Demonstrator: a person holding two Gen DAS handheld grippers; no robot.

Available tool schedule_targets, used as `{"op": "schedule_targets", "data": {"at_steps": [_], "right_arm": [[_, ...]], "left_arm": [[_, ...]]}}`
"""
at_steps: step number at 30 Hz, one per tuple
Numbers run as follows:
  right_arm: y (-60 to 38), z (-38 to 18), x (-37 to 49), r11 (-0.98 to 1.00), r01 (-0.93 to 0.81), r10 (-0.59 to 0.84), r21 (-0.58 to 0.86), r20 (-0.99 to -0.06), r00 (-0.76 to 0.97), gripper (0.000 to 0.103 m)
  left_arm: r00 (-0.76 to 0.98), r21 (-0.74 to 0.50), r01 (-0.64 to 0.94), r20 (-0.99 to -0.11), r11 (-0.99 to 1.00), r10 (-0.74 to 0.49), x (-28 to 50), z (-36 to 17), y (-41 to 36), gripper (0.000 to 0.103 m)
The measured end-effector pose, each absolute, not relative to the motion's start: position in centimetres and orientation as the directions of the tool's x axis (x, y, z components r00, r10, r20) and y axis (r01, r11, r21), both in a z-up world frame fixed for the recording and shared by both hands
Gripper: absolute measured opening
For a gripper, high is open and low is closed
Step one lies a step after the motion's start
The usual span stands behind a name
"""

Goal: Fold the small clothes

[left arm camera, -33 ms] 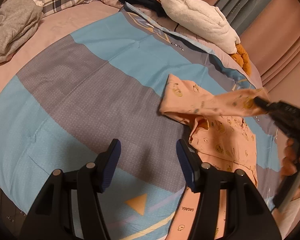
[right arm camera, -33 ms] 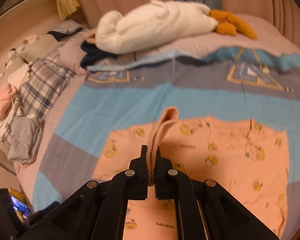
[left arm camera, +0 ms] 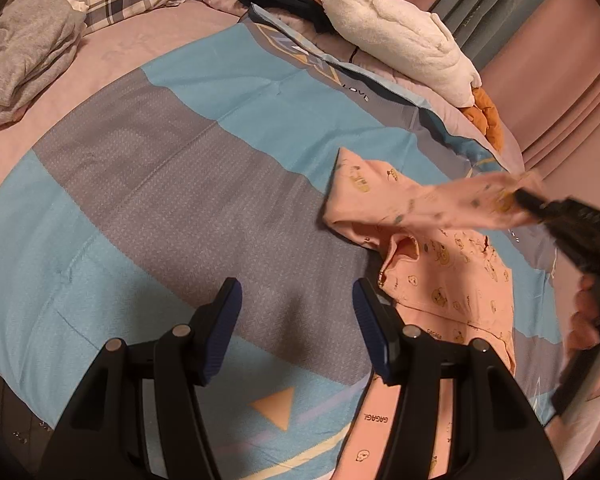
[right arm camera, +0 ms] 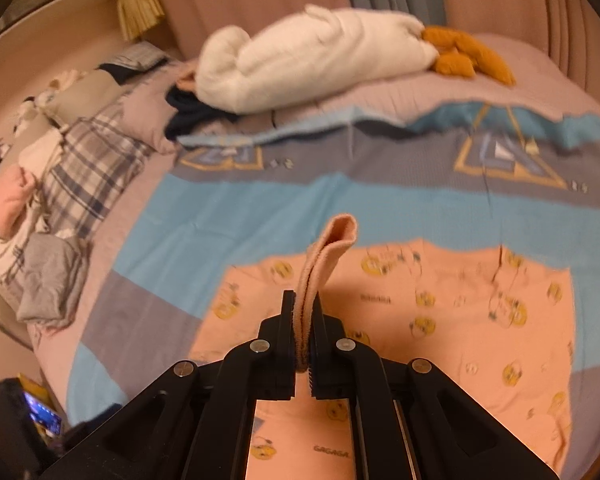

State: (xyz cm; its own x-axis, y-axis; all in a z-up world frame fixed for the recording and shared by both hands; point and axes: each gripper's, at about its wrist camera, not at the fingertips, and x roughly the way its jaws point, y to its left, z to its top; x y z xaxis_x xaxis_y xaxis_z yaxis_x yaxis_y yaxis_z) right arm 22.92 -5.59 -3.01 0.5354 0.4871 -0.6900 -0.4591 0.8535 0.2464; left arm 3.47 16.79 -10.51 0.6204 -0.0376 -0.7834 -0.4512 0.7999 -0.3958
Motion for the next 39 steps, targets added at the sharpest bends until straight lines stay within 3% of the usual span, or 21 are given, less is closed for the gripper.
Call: {"op": "schedule_targets", "data": {"at_steps": [19,39], "right_arm": [[-10.8,4.6,21.8,0.871,-0.449,0.479,0.198,-0.544,0.689,0.006],[-19.0,0.5,23.9,0.942,-0.264,0.336,0.209,-0.620,0.709,0.006]], "left_arm": [[0.607,-0.424,-0.396,-0.787,0.814,-0.115,6.7,-10.7,15.0,0.057],[0.559,-0.389,-0.282,-0.810,0.877,-0.180,13.8,-10.7,9.6,0.056]]}}
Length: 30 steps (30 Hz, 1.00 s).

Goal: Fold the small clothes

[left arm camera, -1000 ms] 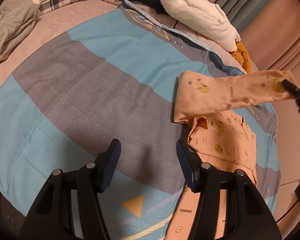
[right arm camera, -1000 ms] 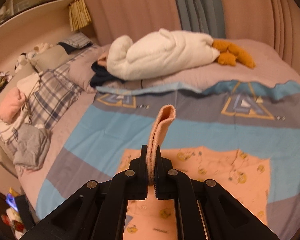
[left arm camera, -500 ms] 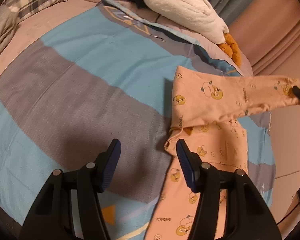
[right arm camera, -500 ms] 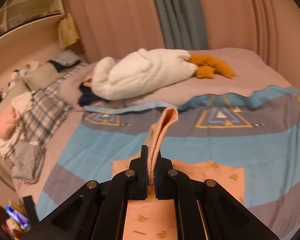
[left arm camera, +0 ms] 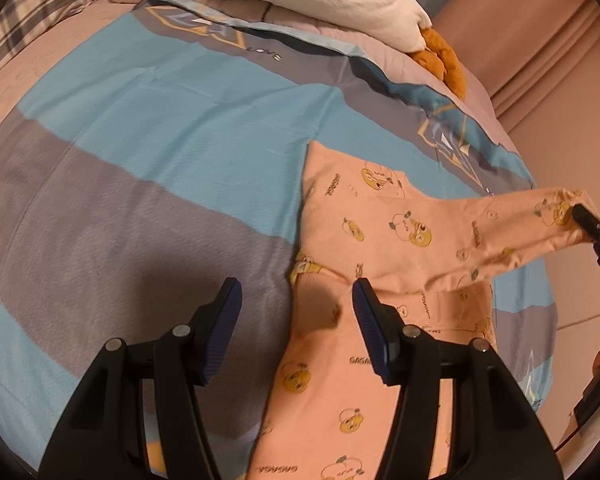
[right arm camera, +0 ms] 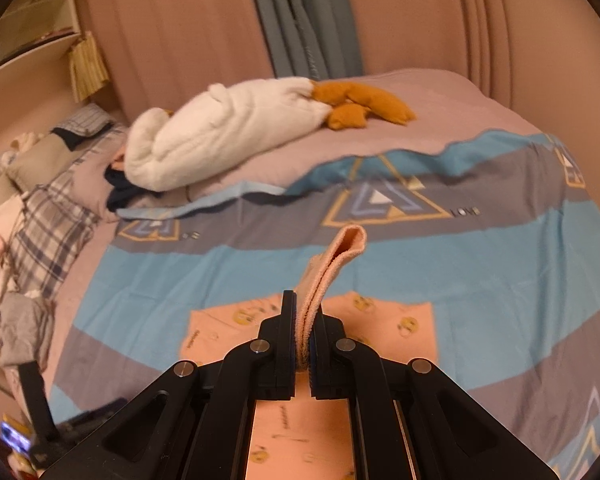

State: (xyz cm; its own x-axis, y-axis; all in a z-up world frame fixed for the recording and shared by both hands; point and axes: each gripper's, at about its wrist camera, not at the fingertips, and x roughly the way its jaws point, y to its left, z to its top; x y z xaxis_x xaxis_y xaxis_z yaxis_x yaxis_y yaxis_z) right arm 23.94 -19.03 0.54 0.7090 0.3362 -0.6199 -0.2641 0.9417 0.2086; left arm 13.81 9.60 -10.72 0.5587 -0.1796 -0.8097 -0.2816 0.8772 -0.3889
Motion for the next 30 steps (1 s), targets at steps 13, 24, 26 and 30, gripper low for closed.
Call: {"op": "schedule_targets", "data": {"at_steps": [13,24,26,30], "right_arm": [[-22.5,-3.9,24.7,0.959,-0.180,0.282,0.217,-0.700,0.656,0.006],[-24.0,-6.3,24.5,0.963,-0.149,0.267,0.224,-0.740,0.618,0.006],[-24.4,-6.9,24.3,0.963,-0.139,0.266,0.229,-0.746,0.611,0.006],[-25.4,-8.4,24.1,0.963,-0.118,0.264,0.242,-0.765,0.587,0.006]], "left_arm": [[0.459,-0.331,-0.255,-0.869,0.909,-0.187,17.9,-15.0,6.1,0.041],[0.438,-0.310,-0.282,-0.884,0.908,-0.165,18.2,-16.7,5.9,0.044],[0.440,-0.309,-0.282,-0.883,0.908,-0.164,18.2,-16.8,5.9,0.044],[0.444,-0.321,-0.291,-0.880,0.901,-0.170,18.2,-16.9,6.0,0.045]]}}
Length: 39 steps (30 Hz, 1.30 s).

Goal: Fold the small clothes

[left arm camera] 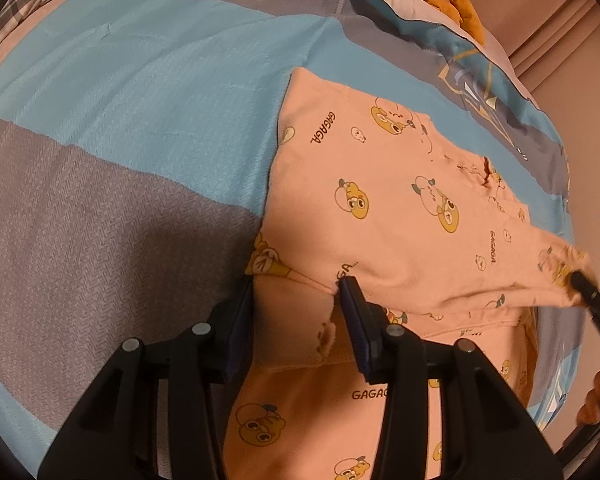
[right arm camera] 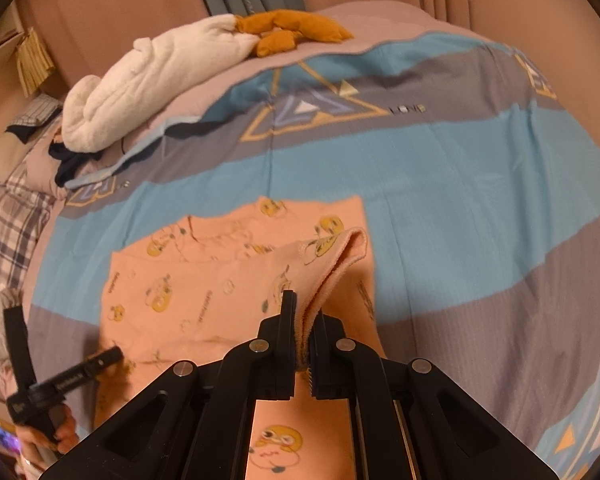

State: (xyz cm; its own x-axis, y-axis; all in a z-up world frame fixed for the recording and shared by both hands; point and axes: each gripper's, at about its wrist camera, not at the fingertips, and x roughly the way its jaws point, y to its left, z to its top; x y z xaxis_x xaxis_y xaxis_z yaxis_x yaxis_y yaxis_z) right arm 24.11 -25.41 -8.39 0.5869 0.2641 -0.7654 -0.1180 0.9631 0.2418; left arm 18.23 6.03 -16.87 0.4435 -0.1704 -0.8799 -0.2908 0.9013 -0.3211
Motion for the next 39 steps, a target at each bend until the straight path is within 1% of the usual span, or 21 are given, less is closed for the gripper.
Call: {"op": "schedule_targets", "data": {"at_steps": [11,19,23,26,28,29,32,34,35,36,37,39], "right_arm": [[-27.5,-13.1,23.5,0.964,-0.051,0.250,0.262,-0.821,0.514,0.006],[-28.9,-13.7,23.0,0.964,-0.009,0.234,0.266,-0.831,0.505,0.006],[-30.1,-13.1,22.9,0.954,0.015,0.249,0.299,-0.821,0.515,0.006],[-30.7,-13.0,23.4,0.945,0.032,0.263,0.325,-0.816,0.514,0.014],[-30.9,-13.3,24.1,0.939,0.043,0.273,0.341,-0.816,0.510,0.030],[-30.8,-13.5,24.5,0.935,0.042,0.284,0.352,-0.816,0.504,0.031],[-30.3,-13.9,25.1,0.931,0.036,0.299,0.363,-0.817,0.493,0.031],[-29.5,-14.2,25.5,0.939,0.025,0.289,0.344,-0.824,0.487,0.030],[-29.3,-14.3,25.6,0.942,0.025,0.280,0.334,-0.827,0.488,0.026],[-29.3,-14.2,25.6,0.944,0.025,0.275,0.329,-0.827,0.489,0.016],[-29.1,-14.1,25.5,0.944,0.022,0.275,0.328,-0.824,0.495,0.009],[-29.2,-13.5,25.3,0.944,0.019,0.274,0.330,-0.812,0.515,0.007]], "left_arm": [[0.445,-0.322,-0.292,-0.879,0.900,-0.170,18.1,-16.9,6.0,0.045],[0.446,-0.328,-0.294,-0.878,0.898,-0.175,18.1,-16.9,5.9,0.045],[0.446,-0.329,-0.294,-0.878,0.897,-0.175,18.1,-16.9,5.9,0.045],[0.446,-0.330,-0.295,-0.878,0.897,-0.176,18.0,-16.8,5.9,0.045],[0.447,-0.334,-0.296,-0.876,0.895,-0.179,17.8,-16.8,6.0,0.045],[0.447,-0.336,-0.295,-0.876,0.894,-0.181,17.7,-16.8,6.0,0.045],[0.447,-0.334,-0.293,-0.876,0.896,-0.181,17.5,-16.8,5.9,0.045],[0.447,-0.328,-0.291,-0.877,0.899,-0.176,17.4,-16.8,5.8,0.044],[0.448,-0.326,-0.290,-0.877,0.900,-0.174,17.3,-16.8,5.8,0.044],[0.448,-0.325,-0.289,-0.877,0.900,-0.173,17.3,-16.8,5.8,0.044],[0.449,-0.325,-0.289,-0.877,0.901,-0.172,17.2,-16.8,5.8,0.044],[0.451,-0.327,-0.287,-0.875,0.900,-0.174,17.1,-16.9,5.8,0.044]]}}
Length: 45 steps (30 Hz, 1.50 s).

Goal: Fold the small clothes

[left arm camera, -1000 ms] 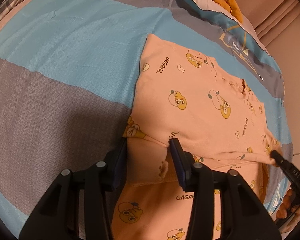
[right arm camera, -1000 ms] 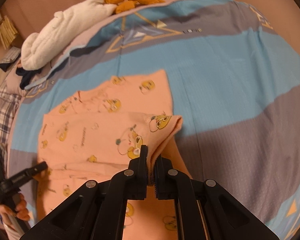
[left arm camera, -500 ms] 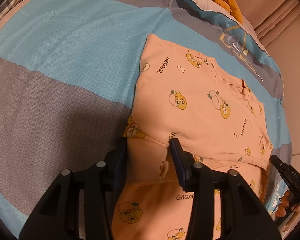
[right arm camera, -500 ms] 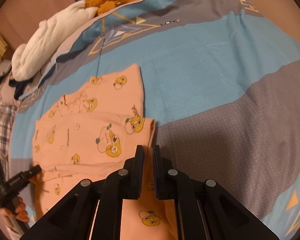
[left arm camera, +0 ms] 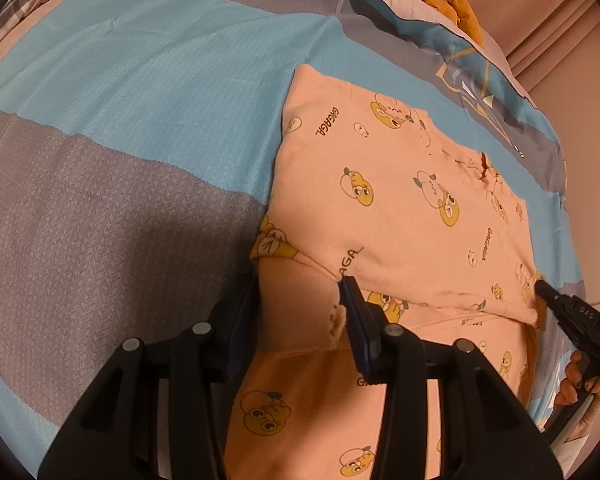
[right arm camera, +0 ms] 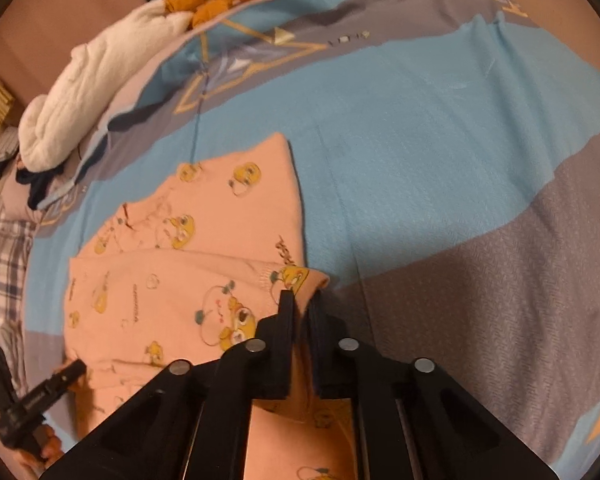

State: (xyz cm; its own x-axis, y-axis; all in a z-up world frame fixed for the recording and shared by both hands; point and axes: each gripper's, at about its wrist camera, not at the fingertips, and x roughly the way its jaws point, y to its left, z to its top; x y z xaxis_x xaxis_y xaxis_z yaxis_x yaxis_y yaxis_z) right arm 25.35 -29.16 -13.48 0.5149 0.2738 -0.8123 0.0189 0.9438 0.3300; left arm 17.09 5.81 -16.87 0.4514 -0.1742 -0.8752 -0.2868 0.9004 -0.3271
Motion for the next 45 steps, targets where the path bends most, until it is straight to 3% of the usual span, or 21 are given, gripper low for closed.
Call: {"op": "schedule_targets", "data": {"at_steps": [7,19,45], "right_arm": [[-29.4,-10.1,24.7,0.947,-0.024,0.269,0.320,-0.749,0.605,0.007],[-29.5,-14.0,25.1,0.964,0.018,0.214,0.264,-0.819,0.533,0.007],[-28.5,-14.5,25.4,0.986,0.003,0.139,0.168,-0.823,0.550,0.007]], "left_arm": [[0.453,-0.346,-0.300,-0.872,0.889,-0.187,17.0,-16.9,6.1,0.043],[0.444,-0.336,-0.296,-0.877,0.894,-0.182,17.1,-16.9,5.9,0.043],[0.464,-0.375,-0.276,-0.859,0.885,-0.219,16.5,-17.2,6.4,0.044]]}}
